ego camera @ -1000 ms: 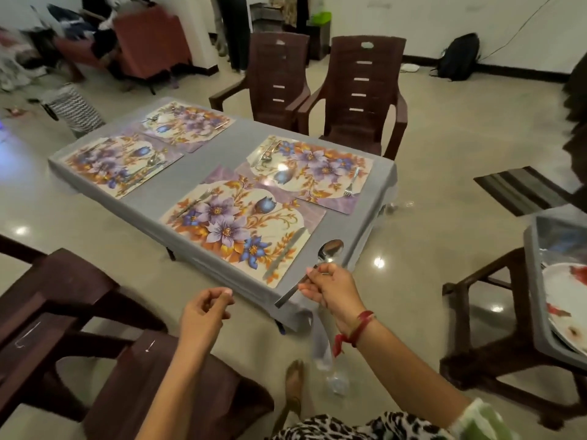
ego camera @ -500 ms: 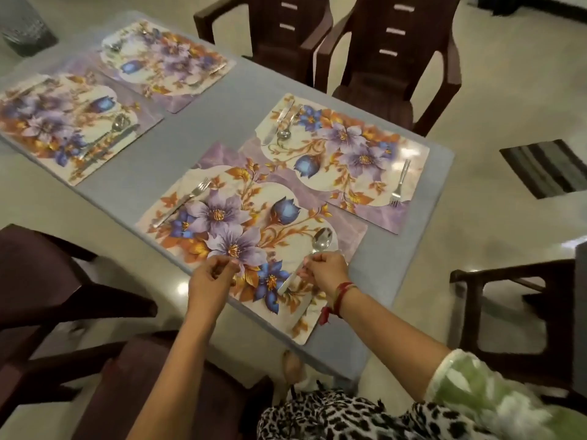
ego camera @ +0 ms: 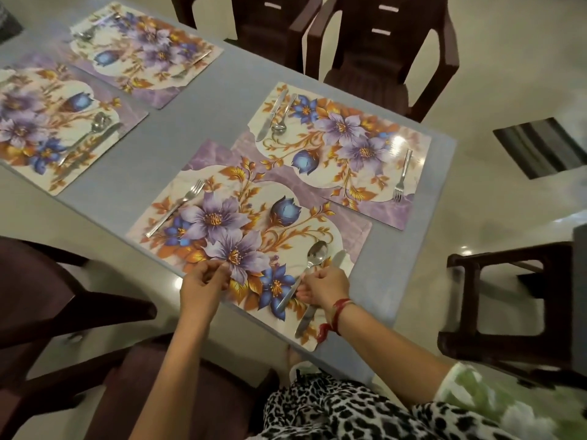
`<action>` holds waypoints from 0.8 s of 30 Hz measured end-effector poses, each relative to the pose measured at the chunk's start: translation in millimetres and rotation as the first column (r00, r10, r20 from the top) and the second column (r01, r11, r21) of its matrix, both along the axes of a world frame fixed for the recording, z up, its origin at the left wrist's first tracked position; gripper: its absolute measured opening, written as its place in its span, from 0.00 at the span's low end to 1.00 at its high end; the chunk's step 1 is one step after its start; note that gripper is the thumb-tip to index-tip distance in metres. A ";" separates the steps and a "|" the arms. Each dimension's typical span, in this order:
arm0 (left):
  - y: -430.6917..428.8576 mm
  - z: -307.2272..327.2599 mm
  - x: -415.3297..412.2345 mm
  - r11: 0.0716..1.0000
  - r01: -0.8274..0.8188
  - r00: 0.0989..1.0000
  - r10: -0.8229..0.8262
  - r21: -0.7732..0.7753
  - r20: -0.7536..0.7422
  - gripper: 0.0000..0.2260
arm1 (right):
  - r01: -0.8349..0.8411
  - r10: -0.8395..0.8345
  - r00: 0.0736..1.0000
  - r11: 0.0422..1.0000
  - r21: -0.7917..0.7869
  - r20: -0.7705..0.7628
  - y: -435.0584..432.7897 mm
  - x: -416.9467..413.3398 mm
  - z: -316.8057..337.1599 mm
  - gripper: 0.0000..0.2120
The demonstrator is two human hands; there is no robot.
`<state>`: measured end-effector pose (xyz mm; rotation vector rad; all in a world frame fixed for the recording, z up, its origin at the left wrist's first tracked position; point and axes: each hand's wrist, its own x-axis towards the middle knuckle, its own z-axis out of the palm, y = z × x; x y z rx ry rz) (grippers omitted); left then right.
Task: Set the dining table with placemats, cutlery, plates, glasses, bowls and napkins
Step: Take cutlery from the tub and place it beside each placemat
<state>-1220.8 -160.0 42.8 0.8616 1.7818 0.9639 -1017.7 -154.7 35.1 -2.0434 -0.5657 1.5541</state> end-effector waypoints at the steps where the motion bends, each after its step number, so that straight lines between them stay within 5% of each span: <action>1: -0.5 0.6 0.3 1.000 0.006 1.000 -0.006 -0.002 0.009 0.07 | -0.007 0.007 1.000 1.000 0.007 0.010 -1.0 0.7 1.4 0.09; 18: 3.4 5.7 3.1 0.995 0.101 0.995 -0.101 0.010 -0.012 0.06 | -0.053 0.047 0.995 0.997 0.060 0.092 -10.6 2.7 10.7 0.05; 24: 5.1 15.1 21.4 0.989 0.134 0.980 -0.124 0.057 -0.153 0.04 | -0.060 -0.041 0.964 0.927 0.370 0.261 -25.6 21.9 21.9 0.08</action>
